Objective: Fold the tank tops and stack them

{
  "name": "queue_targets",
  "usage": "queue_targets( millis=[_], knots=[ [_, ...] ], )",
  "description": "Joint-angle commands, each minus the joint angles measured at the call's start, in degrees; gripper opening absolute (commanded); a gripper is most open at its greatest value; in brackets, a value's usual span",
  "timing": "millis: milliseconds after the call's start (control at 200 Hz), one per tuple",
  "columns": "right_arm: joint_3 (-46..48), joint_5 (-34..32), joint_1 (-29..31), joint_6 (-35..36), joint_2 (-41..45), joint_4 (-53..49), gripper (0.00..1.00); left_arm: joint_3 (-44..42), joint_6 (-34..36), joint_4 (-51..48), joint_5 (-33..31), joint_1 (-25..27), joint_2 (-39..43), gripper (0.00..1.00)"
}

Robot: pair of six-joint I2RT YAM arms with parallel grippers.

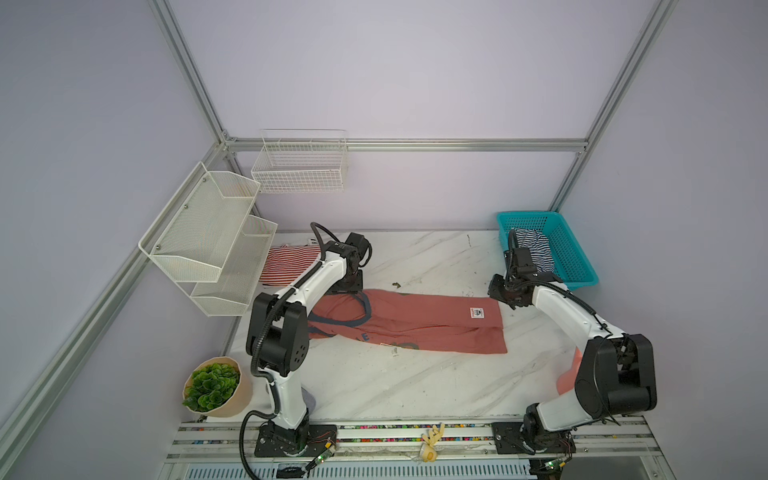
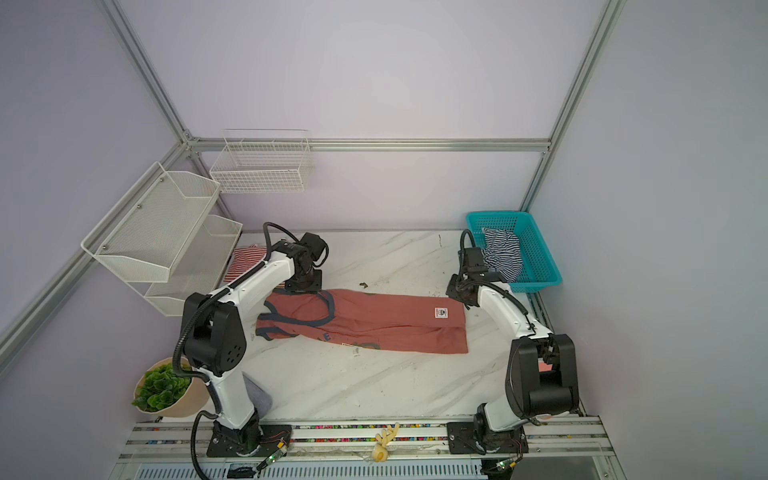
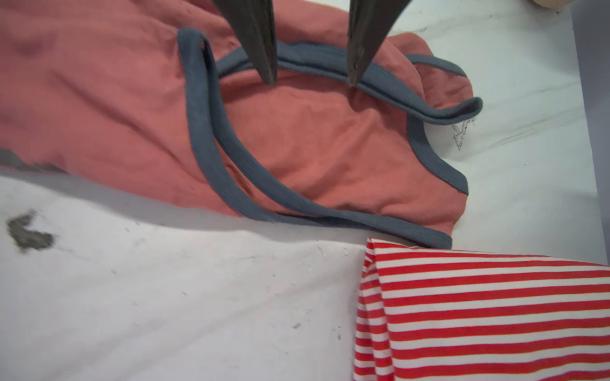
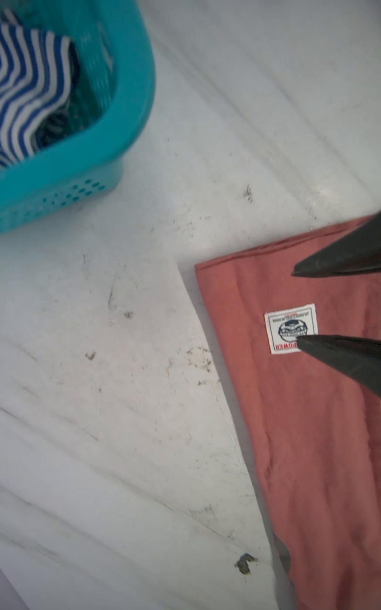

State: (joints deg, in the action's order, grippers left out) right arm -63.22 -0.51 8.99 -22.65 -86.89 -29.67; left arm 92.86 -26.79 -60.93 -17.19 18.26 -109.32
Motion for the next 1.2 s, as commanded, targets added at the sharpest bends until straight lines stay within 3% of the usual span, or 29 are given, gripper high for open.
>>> queue_targets(
  millis=[0, 205, 430, 950, 1195],
  knots=[
    [-1.31, 3.77, 3.86, -1.90, -3.41, 4.05, 0.33, 6.05, 0.68, -0.95, -1.21, -3.40, -3.02, 0.36],
    [-4.31, 9.53, 9.12, -2.02, -14.73, 9.39, 0.33, 7.19, -1.42, -1.22, 3.32, -3.91, -3.96, 0.33],
    [-6.34, 8.47, 9.99, 0.91, -22.49, 4.28, 0.32, 4.66, -5.09, 1.54, 7.87, 3.57, -3.17, 0.33],
    [6.18, -0.14, 7.07, -4.84, -18.48, -0.28, 0.27, 5.48, -5.77, 2.65, 11.50, 8.34, -16.87, 0.32],
    [8.65, -4.46, 6.99, -4.86, -14.10, -5.18, 0.25, 13.72, -3.56, 1.78, 12.96, 10.96, -25.81, 0.31]
  ],
)
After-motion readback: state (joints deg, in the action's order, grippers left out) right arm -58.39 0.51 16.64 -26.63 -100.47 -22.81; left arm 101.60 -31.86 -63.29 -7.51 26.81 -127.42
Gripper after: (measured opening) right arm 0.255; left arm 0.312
